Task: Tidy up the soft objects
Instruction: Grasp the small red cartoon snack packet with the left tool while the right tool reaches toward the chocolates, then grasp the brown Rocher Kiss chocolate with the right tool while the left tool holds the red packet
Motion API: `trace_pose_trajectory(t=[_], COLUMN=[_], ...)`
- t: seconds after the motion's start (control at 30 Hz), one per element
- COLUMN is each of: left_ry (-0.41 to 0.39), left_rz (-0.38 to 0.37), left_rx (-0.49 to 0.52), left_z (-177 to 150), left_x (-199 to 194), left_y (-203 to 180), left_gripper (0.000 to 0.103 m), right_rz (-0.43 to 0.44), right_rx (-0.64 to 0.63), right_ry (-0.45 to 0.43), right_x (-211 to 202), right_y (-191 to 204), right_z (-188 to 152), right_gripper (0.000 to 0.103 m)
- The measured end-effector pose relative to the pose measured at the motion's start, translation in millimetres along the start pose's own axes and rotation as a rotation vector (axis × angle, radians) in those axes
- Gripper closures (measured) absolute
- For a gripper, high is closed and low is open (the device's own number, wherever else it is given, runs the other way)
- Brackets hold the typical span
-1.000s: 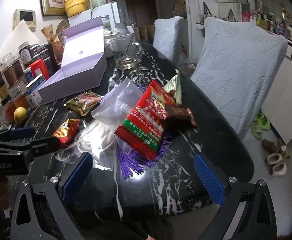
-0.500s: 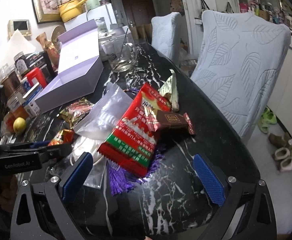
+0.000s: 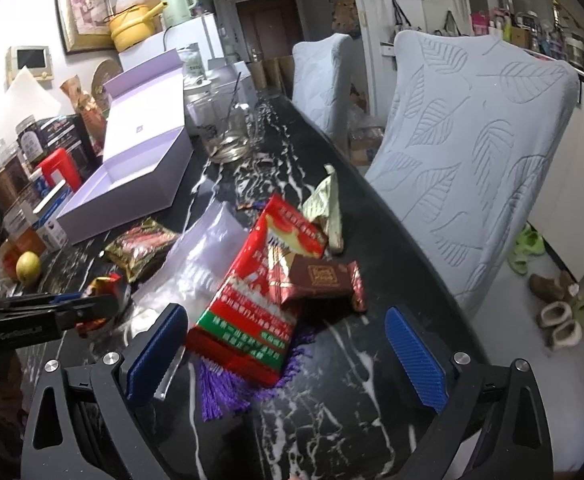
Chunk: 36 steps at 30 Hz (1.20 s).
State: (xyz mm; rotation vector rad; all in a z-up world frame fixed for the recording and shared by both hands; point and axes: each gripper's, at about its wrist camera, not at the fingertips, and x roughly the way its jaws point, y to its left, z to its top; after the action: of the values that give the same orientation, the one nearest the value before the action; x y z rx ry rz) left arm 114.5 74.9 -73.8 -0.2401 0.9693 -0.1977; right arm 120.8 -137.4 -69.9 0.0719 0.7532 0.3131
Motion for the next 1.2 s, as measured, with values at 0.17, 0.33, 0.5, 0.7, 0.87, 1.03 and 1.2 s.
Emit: trace_pose_trajectory(t=[0.17, 0.33, 0.5, 0.7, 0.87, 1.03, 1.2], left_ry=[-0.039, -0.06, -0.048, -0.036, -0.025, -0.023, -0.018], left_rz=[0.006, -0.006, -0.027, -0.012, -0.006, 0.0, 0.001], left_rx=[0.016, 0.026, 0.023, 0.03, 0.017, 0.022, 0.02], left_z=[7.7, 16.5, 21.9, 26.9, 29.9, 32.4, 31.5], left_x=[-15.9, -17.3, -6.0, 3.1, 8.0, 10.6, 11.7], left_y=[-6.6, -11.0, -18.0, -23.0, -20.9, -21.3, -20.6], left_gripper=[0.073, 0.073, 0.073, 0.073, 0.073, 0.073, 0.073], right_rz=[0.002, -0.006, 0.006, 0.024, 0.052, -0.006, -0.072], right_rx=[0.002, 0.019, 0.047, 0.044, 0.073, 0.017, -0.047], right_ry=[-0.019, -0.015, 0.023, 0.062, 0.092, 0.077, 0.07], right_x=[-5.7, -0.7, 16.7, 39.1, 47.6, 47.8, 49.2], right_y=[-3.0, -11.6, -24.5, -32.7, -39.1, -28.5, -19.2], right_z=[7.8, 15.3, 19.0, 20.2, 19.1, 16.7, 13.6], right_gripper=[0.004, 0.011, 0.016, 0.021, 0.023, 0.031, 0.043])
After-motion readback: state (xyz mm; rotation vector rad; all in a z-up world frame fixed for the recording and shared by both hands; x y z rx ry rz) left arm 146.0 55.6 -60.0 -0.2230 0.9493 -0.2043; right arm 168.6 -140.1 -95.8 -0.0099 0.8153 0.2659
